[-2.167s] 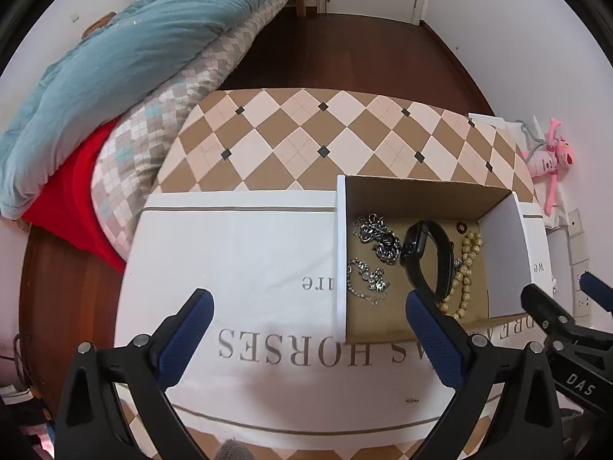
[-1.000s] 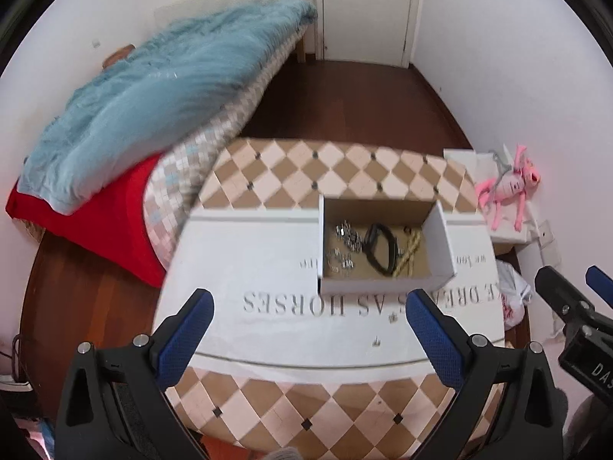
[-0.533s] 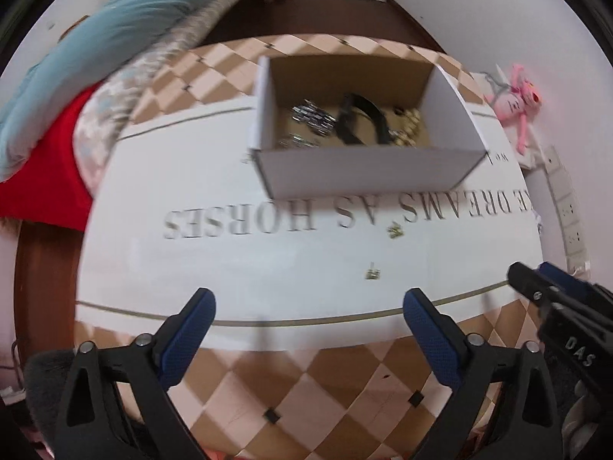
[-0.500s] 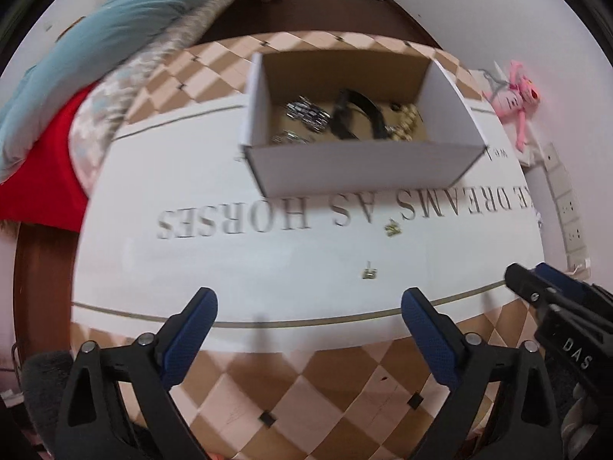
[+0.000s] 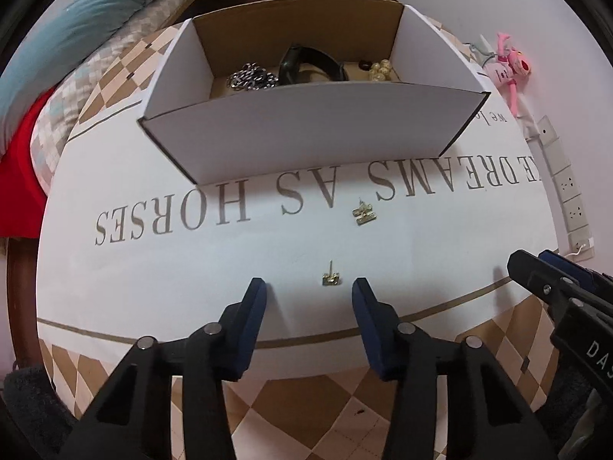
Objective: Organize jewelry
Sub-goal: 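Lower both open tools toward the small gold charms on the mat, then grasp a small gold charm with the left tool while the right tool grasps another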
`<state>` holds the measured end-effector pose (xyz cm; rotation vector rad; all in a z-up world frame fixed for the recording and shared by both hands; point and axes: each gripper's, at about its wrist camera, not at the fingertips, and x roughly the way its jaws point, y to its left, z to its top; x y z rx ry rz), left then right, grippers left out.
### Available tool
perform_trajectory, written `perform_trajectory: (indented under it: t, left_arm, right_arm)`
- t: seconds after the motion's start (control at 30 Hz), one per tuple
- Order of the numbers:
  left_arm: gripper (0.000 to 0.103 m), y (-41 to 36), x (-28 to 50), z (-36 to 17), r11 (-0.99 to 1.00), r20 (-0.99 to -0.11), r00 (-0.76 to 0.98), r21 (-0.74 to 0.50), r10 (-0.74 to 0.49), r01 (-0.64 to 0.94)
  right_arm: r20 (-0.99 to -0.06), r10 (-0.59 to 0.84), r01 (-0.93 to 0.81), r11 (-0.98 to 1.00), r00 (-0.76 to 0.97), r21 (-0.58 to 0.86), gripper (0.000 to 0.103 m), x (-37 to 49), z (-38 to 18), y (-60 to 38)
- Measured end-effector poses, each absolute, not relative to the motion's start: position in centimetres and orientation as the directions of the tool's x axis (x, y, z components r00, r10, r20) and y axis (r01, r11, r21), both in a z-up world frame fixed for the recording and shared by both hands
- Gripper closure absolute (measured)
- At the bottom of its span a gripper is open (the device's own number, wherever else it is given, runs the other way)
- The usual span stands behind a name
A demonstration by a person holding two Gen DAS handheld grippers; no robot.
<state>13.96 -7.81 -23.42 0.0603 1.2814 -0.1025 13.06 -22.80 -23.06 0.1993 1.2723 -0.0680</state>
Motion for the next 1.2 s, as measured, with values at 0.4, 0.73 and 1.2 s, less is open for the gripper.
perform_trajectory:
  t: [0.4,0.73,1.2]
  left_arm:
    - [0.097,-7.2,14.4,-23.3,0.993,-0.948,0.311,-0.036,-0.071,0.115]
    - [0.097,0.9,13.4,-22.4,1.0,-0.944,0.33,0.014,0.021,-0.022]
    - [0.097,5.1,13.7,-23.0,0.994,-0.95,0.308,0.016,0.048,-0.105]
  right_arm:
    - [-0.948,0.073,0.156,0.98,0.309,0.126,0.065,13.1,-22.7,-22.1]
    - [-0.924,0.163,0.023,0.983,0.345,0.182,0.063,14.8,-22.7,-16.8]
    - [-0.924,0.061,-0.138,0.99,0.376,0.009,0.067,16.8,-25.5,-9.0]
